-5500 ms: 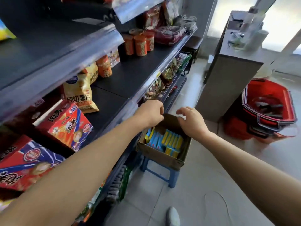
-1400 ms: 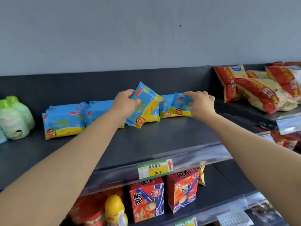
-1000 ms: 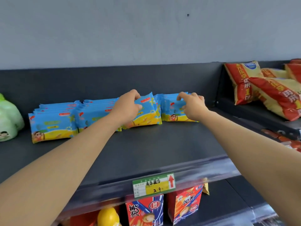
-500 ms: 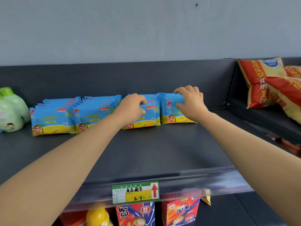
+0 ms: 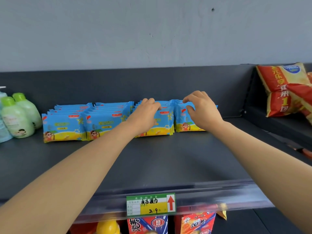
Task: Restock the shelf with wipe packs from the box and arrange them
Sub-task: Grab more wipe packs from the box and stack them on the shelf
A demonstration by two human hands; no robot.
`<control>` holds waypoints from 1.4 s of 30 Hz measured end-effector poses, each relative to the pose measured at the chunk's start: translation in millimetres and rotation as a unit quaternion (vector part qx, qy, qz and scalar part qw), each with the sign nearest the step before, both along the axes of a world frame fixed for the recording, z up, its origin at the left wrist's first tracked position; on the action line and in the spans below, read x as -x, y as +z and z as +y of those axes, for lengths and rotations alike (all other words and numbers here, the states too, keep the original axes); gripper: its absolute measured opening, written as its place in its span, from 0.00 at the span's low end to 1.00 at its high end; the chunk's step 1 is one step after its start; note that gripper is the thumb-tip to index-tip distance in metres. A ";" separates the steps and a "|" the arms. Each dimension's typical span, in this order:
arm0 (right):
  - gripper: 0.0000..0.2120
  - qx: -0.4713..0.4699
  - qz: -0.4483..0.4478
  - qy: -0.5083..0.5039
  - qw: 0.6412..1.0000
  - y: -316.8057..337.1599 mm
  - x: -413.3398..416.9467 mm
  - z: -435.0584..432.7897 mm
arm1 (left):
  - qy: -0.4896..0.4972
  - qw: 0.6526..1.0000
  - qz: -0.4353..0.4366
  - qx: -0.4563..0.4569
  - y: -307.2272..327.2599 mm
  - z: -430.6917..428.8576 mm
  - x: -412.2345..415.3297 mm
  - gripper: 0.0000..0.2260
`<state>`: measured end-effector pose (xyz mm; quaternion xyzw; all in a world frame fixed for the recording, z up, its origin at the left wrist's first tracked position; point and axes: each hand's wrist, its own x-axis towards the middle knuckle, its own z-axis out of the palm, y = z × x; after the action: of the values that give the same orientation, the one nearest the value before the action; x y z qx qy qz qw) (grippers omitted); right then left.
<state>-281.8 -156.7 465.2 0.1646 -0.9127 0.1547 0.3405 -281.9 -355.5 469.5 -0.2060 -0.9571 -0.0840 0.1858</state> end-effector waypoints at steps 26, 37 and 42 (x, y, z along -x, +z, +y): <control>0.10 0.087 0.006 -0.275 0.958 -45.7 -181.5 65.3 | -0.331 0.933 -0.025 -0.139 -12.1 118.5 -138.3 0.09; 0.09 0.153 -0.129 -0.455 0.868 -167.9 -358.6 156.0 | -0.453 0.855 -0.253 0.024 -121.8 249.4 -245.2 0.07; 0.11 0.175 -0.295 -0.455 0.822 -245.3 -409.7 187.5 | -0.404 0.818 -0.390 0.125 -207.4 300.1 -270.7 0.08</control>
<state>127.9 30.8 219.9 -0.3855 -0.8984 0.1800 0.1094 -11.2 -55.4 262.1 -0.5460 -0.7822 -0.1045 -0.2813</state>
